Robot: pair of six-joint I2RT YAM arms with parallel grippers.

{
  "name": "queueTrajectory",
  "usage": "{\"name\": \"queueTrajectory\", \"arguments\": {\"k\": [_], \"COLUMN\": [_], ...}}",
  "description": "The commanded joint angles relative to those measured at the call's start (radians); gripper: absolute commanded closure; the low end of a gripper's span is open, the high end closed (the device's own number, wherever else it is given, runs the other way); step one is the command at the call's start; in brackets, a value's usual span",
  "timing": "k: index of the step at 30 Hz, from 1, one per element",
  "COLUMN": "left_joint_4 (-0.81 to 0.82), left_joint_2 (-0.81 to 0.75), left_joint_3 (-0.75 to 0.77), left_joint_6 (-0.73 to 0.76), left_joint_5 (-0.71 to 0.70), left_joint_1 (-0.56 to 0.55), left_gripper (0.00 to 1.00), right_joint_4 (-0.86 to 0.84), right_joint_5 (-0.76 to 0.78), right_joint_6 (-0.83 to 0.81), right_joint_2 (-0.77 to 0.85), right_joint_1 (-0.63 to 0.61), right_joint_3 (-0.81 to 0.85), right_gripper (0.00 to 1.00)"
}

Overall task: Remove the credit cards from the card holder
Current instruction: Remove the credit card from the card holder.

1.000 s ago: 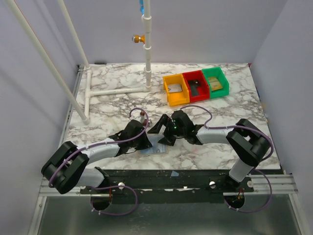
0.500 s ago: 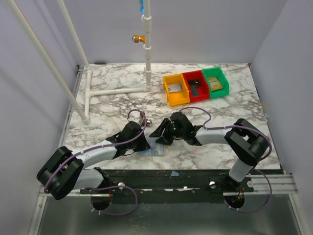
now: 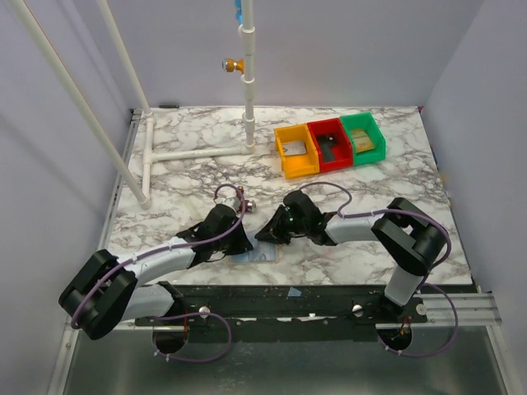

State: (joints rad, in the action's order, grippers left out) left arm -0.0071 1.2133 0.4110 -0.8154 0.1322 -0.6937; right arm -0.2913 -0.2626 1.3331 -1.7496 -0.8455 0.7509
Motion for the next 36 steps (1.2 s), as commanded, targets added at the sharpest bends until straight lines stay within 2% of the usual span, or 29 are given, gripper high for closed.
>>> {"name": "queueTrajectory", "arguments": {"k": [1, 5, 19, 24, 27, 33, 36], "left_joint_4": [-0.063, -0.131, -0.334, -0.371, -0.381, -0.389, -0.386], "left_joint_2": [-0.057, -0.133, -0.405, -0.450, -0.473, -0.483, -0.482], "left_joint_3": [0.000, 0.003, -0.012, -0.016, -0.021, -0.024, -0.024], "left_joint_6": [0.016, 0.030, 0.020, 0.014, 0.009, 0.008, 0.008], "left_joint_5": [-0.028, -0.062, -0.121, -0.124, -0.124, -0.124, -0.124], "left_joint_1": [0.005, 0.005, 0.003, 0.003, 0.003, 0.003, 0.003], "left_gripper": [0.81, 0.75, 0.74, 0.74, 0.75, 0.74, 0.74], "right_joint_4": [0.024, 0.032, 0.125, 0.133, 0.138, 0.136, 0.130], "right_joint_5": [0.018, 0.016, 0.015, 0.013, 0.017, 0.028, 0.033], "right_joint_6": [-0.023, -0.040, -0.132, -0.141, -0.147, -0.155, -0.154], "right_joint_2": [-0.014, -0.018, -0.096, -0.149, -0.173, -0.179, -0.167], "right_joint_1": [-0.009, -0.010, -0.083, -0.102, -0.108, -0.113, -0.113], "right_joint_3": [0.041, 0.060, 0.212, 0.249, 0.262, 0.268, 0.262], "right_gripper": [0.89, 0.99, 0.99, 0.99, 0.87, 0.52, 0.40]}}
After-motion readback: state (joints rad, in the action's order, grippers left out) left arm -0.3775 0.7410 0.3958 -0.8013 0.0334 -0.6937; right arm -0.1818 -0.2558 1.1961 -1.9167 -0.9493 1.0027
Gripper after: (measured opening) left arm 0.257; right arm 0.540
